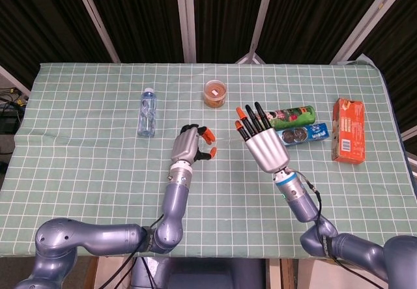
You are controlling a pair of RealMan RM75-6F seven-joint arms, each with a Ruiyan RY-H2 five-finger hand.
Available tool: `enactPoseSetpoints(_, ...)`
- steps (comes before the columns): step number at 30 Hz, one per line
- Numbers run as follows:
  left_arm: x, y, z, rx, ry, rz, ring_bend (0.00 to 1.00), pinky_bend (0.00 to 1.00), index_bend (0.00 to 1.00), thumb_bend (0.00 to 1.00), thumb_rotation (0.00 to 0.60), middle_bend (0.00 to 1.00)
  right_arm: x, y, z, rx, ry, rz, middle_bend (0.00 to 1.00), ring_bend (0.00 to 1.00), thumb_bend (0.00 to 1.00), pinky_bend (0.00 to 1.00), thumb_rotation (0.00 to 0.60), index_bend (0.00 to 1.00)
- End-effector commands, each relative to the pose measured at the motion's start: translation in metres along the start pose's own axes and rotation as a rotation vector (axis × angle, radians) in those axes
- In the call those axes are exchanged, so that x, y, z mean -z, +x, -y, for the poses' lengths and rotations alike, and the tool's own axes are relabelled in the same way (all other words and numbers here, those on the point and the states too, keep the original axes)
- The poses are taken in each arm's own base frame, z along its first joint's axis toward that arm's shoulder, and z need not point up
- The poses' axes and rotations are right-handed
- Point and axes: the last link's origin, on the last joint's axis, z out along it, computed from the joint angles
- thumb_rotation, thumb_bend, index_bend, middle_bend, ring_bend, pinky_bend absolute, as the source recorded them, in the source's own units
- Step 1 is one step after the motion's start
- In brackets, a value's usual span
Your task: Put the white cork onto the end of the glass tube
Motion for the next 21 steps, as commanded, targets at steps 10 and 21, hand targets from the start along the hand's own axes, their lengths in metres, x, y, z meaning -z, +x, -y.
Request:
enactPoseSetpoints(10,0.0,0.004,0.011,0.014,-0.005,-0.02,0.15,0.06,0.57,0.66,0.6,0.49,0.003,0.0,0.002,0.0,0.001,0.005,0.11,0.06,0.37,0.0,0.6,0.27)
enactPoseSetpoints(21,0.004,0.008,0.016,0.009,-0.031,-0.027,0.15,0.06,0.57,0.66,0.6,0.49,0.006,0.002,-0.003,0.008,-0.015,0.009,0.09,0.04,0.37,0.0,0.6,0.26)
